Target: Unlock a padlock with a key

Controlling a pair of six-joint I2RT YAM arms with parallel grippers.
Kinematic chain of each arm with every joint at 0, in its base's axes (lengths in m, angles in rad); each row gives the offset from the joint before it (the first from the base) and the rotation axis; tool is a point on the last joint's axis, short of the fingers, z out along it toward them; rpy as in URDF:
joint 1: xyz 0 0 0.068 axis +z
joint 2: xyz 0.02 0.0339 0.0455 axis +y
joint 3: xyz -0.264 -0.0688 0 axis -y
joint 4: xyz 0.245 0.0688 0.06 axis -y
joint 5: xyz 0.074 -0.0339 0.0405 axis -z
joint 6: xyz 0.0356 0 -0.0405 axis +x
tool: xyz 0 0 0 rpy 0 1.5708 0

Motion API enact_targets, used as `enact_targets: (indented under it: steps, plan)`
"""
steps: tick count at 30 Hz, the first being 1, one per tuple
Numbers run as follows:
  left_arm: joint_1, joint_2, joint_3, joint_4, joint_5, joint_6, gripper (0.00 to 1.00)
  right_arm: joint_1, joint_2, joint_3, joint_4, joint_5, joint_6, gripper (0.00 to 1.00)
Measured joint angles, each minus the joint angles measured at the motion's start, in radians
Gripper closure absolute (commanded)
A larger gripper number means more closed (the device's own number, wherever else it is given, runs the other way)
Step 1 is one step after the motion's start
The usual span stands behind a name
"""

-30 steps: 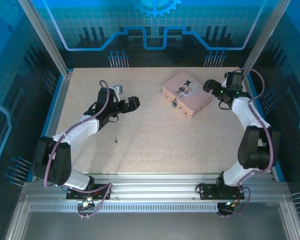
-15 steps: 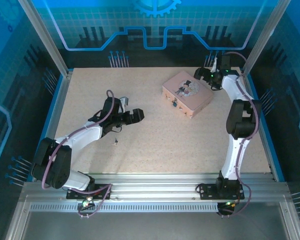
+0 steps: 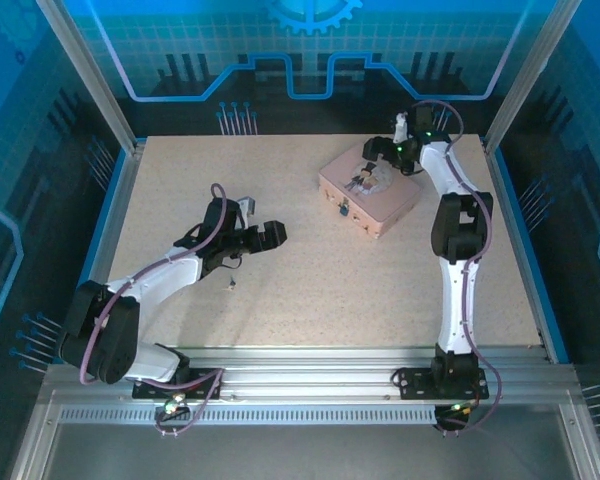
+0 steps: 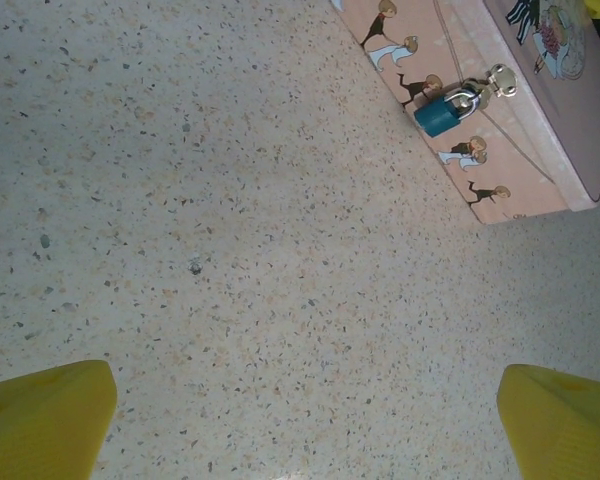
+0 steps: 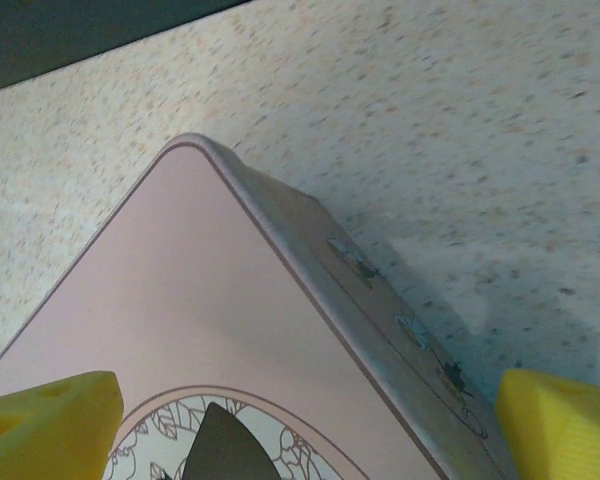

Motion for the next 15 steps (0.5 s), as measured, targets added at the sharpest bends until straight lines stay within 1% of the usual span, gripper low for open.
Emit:
enact_targets:
  steps: [6,10,15]
  plan:
    - [0.000,0.000,0.001,-0.004,-0.008,0.002,0.01,0.039,-0.009,-0.032,-0.011,-0.079,-0.074,0.10]
    - [0.000,0.006,0.018,-0.035,-0.024,0.004,0.01,0.076,-0.038,-0.108,-0.016,-0.134,-0.129,0.11]
    - [0.003,0.027,0.092,-0.077,-0.046,0.013,0.01,0.139,-0.088,-0.204,-0.031,-0.180,-0.195,0.14]
